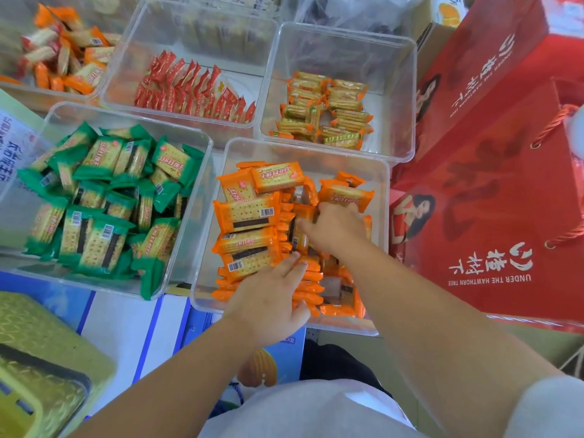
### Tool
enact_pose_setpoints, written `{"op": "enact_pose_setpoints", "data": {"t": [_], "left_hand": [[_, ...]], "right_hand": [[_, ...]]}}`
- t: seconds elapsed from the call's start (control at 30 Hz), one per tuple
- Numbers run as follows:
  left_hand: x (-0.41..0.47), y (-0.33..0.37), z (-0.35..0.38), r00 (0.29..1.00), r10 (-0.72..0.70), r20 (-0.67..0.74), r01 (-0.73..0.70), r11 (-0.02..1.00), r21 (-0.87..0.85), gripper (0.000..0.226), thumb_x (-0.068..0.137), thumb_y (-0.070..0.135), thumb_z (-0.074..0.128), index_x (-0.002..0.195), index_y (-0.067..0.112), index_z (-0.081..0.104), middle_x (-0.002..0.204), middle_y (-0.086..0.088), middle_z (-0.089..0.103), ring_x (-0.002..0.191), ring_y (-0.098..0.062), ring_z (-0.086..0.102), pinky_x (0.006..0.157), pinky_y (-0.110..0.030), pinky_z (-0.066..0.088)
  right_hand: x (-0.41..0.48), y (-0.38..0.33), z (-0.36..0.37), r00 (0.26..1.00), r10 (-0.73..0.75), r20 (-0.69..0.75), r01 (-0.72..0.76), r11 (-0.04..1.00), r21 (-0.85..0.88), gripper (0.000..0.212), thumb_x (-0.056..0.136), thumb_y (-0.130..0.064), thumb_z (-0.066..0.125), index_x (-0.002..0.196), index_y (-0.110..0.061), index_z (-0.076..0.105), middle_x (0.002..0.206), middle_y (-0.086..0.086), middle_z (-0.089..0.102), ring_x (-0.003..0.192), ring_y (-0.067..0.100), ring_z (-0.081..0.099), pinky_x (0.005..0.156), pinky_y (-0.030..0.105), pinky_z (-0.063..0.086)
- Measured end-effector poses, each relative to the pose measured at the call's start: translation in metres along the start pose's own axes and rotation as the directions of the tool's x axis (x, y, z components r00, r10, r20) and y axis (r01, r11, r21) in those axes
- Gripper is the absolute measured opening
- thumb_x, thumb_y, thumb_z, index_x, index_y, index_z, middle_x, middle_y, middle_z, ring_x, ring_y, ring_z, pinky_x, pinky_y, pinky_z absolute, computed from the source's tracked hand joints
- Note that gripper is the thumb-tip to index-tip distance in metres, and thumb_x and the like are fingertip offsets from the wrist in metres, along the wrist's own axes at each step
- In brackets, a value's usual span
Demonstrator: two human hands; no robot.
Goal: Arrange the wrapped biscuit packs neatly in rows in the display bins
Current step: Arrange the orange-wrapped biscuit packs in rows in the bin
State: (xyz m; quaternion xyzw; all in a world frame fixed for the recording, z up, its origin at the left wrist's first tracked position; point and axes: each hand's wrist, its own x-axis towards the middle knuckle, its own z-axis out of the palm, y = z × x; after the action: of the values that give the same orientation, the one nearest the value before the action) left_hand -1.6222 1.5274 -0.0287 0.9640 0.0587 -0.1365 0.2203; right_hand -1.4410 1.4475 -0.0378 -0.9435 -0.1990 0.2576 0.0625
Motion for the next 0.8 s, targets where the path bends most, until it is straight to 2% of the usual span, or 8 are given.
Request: {"op": "enact_pose_setpoints", "data": {"t": [0.1,0.23,0.33,0.4,0.5,0.6,0.7,0.8], "left_hand": [[0.000,-0.001,0.000,1.000,0.001,-0.010,-0.001,1.000,-0.012,0.074,0.088,0.057,0.032,0.156,0.029,0.026,0.166,0.009,0.018,0.129,-0.015,0.050,0.097,-0.035,0.050],[0.001,-0.003,0.001,1.000,0.003,-0.010,-0.003,1.000,-0.023,0.073,0.088,0.057,0.035,0.156,0.029,0.026,0.166,0.009,0.018,0.126,-0.015,0.052,0.094,-0.035,0.052],[0.002,-0.003,0.001,1.000,0.007,-0.008,-0.007,1.000,-0.029,0.074,0.088,0.058,0.036,0.155,0.029,0.026,0.166,0.009,0.018,0.128,-0.016,0.052,0.093,-0.035,0.053],[0.002,-0.004,0.002,1.000,0.012,-0.010,-0.013,0.999,-0.034,0.074,0.087,0.058,0.035,0.155,0.029,0.026,0.166,0.009,0.018,0.129,-0.016,0.051,0.094,-0.035,0.052],[0.001,-0.004,0.002,1.000,0.021,-0.020,-0.022,0.999,-0.047,0.074,0.089,0.058,0.037,0.156,0.029,0.026,0.166,0.008,0.017,0.127,-0.017,0.052,0.093,-0.035,0.052],[-0.001,-0.003,0.001,0.999,0.019,-0.039,-0.021,0.998,-0.066,0.072,0.089,0.058,0.038,0.154,0.032,0.024,0.166,0.007,0.016,0.117,-0.018,0.058,0.084,-0.031,0.053],[-0.003,-0.001,0.000,0.997,0.028,-0.069,-0.032,0.997,-0.065,0.075,0.088,0.059,0.040,0.155,0.033,0.019,0.166,0.009,0.005,0.103,-0.014,0.062,0.069,-0.022,0.048],[-0.001,0.000,-0.002,0.997,0.049,-0.059,-0.052,0.997,-0.057,0.085,0.089,0.056,0.043,0.159,0.031,0.002,0.164,0.016,-0.022,0.105,-0.011,0.056,0.070,-0.023,0.049]], "right_hand": [[0.007,-0.006,0.005,1.000,-0.003,-0.029,0.001,0.999,-0.053,0.051,0.085,-0.070,0.050,0.105,-0.025,0.062,0.108,0.002,0.067,0.115,0.035,0.049,0.090,0.047,0.041],[0.005,-0.003,0.008,0.998,-0.041,-0.049,0.044,0.998,0.049,0.027,0.086,-0.051,0.056,0.101,-0.029,0.060,0.101,0.001,0.067,0.106,0.030,0.049,0.086,0.043,0.043],[0.001,0.007,0.002,0.994,-0.105,0.036,0.093,0.967,0.239,0.016,0.075,-0.039,0.068,0.079,-0.029,0.055,0.082,-0.005,0.065,0.086,0.021,0.057,0.063,0.031,0.042],[-0.004,0.016,-0.001,0.977,-0.195,0.089,0.174,0.964,0.200,0.024,0.074,-0.038,0.074,0.074,-0.029,0.052,0.078,-0.005,0.062,0.077,0.022,0.060,0.056,0.030,0.037],[-0.010,0.030,0.004,0.944,-0.322,0.079,0.322,0.947,0.005,0.023,0.084,-0.043,0.072,0.095,-0.027,0.058,0.099,0.002,0.067,0.094,0.028,0.062,0.067,0.034,0.045],[-0.015,0.034,0.013,0.934,-0.347,0.081,0.356,0.924,-0.140,0.035,0.092,-0.043,0.065,0.119,-0.023,0.054,0.124,0.005,0.061,0.112,0.032,0.050,0.084,0.042,0.044],[-0.019,0.033,0.013,0.923,-0.379,0.066,0.385,0.907,-0.168,0.030,0.092,-0.039,0.064,0.116,-0.024,0.055,0.122,0.003,0.059,0.112,0.030,0.047,0.086,0.042,0.040],[-0.023,0.034,0.005,0.898,-0.430,0.095,0.439,0.891,-0.115,0.028,0.086,-0.018,0.069,0.112,-0.021,0.060,0.117,0.004,0.055,0.106,0.030,0.053,0.074,0.034,0.040]]}}
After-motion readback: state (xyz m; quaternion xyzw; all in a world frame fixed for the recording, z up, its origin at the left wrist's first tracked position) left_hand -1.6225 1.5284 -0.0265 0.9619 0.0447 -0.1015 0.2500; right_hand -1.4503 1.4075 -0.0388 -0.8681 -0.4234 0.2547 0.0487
